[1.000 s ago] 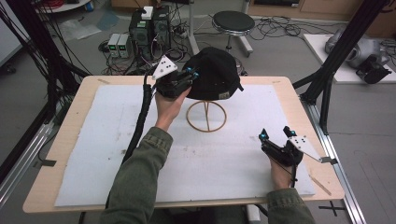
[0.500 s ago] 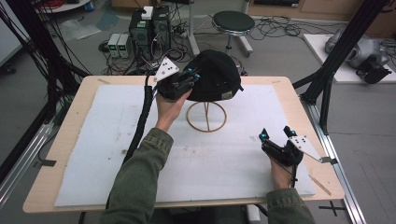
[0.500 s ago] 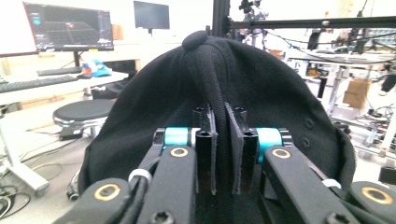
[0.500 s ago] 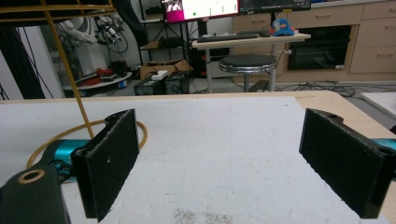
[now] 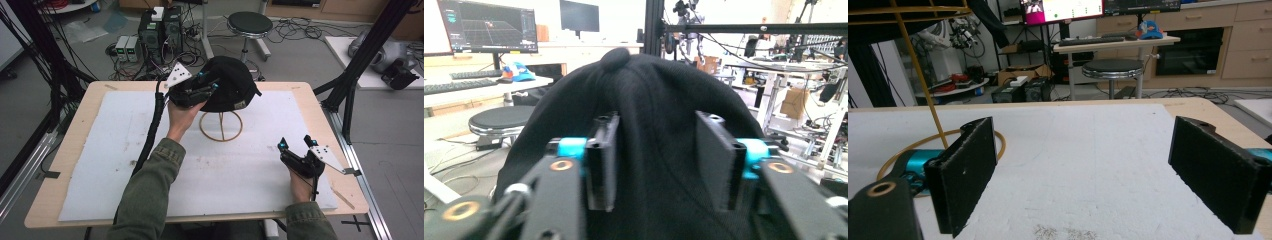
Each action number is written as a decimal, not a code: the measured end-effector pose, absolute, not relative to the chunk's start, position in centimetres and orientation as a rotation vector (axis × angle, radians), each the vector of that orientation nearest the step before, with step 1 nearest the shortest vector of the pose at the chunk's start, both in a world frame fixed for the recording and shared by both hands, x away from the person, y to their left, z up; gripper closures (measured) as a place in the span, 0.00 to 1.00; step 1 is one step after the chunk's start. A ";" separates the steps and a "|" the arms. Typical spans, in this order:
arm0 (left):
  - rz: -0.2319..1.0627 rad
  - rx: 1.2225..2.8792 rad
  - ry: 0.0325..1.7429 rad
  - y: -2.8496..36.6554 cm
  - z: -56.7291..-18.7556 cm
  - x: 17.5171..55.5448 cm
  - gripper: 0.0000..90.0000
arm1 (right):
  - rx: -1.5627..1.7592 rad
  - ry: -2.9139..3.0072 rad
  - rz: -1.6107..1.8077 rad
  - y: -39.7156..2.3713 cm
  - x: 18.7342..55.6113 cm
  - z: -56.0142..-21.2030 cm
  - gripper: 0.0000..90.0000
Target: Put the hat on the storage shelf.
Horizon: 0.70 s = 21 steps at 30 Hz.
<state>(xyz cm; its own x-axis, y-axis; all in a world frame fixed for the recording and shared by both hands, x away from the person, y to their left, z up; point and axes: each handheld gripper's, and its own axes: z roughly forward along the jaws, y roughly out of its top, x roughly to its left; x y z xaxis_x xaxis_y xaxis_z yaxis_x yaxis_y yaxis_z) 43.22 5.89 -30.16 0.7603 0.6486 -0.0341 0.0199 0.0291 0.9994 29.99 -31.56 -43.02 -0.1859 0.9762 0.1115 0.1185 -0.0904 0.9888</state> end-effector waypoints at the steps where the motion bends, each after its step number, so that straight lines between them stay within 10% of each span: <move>1: 0.528 1.478 0.574 5.9 -30.2 43.2 0.55 | 1.270 1.385 1.376 -31.6 30.0 -43.0 0.12; 21: 0.625 1.389 0.608 8.6 -30.9 41.8 0.33 | 1.268 1.382 1.375 -31.6 30.0 -43.0 0.12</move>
